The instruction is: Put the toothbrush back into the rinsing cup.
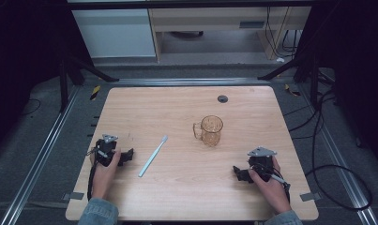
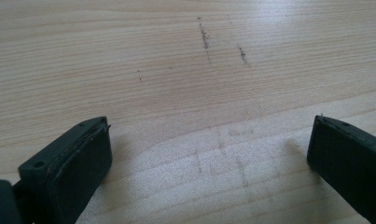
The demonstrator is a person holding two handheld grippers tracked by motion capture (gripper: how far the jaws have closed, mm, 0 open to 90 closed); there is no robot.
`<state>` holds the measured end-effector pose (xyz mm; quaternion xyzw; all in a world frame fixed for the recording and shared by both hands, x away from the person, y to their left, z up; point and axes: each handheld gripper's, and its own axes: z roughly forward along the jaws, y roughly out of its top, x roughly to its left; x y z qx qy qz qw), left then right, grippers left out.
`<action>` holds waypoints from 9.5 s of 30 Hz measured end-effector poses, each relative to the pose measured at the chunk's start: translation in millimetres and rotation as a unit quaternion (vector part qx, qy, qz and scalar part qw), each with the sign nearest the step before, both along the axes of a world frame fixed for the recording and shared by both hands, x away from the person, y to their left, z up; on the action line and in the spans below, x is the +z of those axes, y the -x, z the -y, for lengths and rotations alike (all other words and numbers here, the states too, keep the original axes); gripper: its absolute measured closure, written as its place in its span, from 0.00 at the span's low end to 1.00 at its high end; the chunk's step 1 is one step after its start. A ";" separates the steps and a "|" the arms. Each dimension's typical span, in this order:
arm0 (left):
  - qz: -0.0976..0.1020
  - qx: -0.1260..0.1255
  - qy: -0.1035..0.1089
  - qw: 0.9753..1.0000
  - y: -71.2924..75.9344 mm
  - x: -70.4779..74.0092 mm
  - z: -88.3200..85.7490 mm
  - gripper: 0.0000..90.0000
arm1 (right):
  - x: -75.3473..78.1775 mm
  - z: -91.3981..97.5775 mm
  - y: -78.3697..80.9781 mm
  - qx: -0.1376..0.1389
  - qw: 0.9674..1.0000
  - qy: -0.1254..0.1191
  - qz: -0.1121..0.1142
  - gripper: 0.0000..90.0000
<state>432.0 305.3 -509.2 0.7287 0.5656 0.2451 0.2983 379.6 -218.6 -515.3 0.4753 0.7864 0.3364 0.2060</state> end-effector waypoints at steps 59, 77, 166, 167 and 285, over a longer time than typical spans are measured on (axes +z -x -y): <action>-0.123 -0.185 -0.091 0.971 -2.8 94.3 108.6 0.11 | 0.1 0.4 0.3 0.002 1.000 0.000 -0.001 0.00; -0.200 -0.180 -0.106 0.957 -35.9 69.1 128.3 0.50 | 0.0 0.6 -0.2 0.001 1.000 0.002 0.001 0.00; -0.241 -0.196 -0.135 0.941 -58.5 68.3 142.2 0.88 | 0.1 0.8 -0.4 0.002 1.000 0.000 0.000 0.00; -0.235 -0.197 -0.134 0.942 -57.7 71.2 140.7 0.88 | 0.1 0.7 -0.4 0.002 1.000 0.000 0.000 0.00; 0.153 -0.177 0.011 0.972 -30.9 152.1 214.6 0.88 | 0.1 3.8 1.0 0.022 1.000 0.000 -0.002 0.00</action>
